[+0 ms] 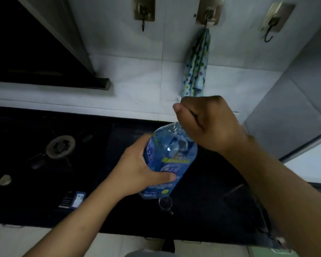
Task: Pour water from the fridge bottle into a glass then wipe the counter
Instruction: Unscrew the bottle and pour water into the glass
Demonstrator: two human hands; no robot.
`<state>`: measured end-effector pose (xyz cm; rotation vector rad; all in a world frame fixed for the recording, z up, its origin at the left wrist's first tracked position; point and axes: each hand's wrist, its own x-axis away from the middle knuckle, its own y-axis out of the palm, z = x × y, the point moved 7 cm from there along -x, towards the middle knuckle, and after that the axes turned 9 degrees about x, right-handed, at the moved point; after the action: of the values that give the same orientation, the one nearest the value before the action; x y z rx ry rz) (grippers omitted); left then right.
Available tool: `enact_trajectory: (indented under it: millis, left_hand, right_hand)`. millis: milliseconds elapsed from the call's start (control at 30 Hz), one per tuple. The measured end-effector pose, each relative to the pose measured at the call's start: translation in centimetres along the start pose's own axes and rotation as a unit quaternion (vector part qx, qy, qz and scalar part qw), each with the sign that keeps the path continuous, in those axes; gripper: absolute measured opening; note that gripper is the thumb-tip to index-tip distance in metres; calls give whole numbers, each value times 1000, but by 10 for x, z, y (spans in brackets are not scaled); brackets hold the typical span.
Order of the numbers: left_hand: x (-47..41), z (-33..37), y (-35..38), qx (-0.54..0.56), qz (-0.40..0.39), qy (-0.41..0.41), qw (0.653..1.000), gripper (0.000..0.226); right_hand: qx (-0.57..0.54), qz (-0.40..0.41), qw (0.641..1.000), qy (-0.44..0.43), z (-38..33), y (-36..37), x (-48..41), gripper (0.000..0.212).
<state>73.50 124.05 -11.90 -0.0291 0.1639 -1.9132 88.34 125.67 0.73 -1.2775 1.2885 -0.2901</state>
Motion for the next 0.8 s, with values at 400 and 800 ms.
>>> enact_trajectory:
  millis: [400, 800]
  left_hand:
    - [18, 14, -12, 86, -127, -1, 988, 87]
    - [21, -18, -24, 36, -34, -10, 999, 87]
  right_hand:
    - [-36, -34, 987, -155, -56, -18, 14, 40]
    - [18, -85, 989, -119, -56, 8, 27, 25]
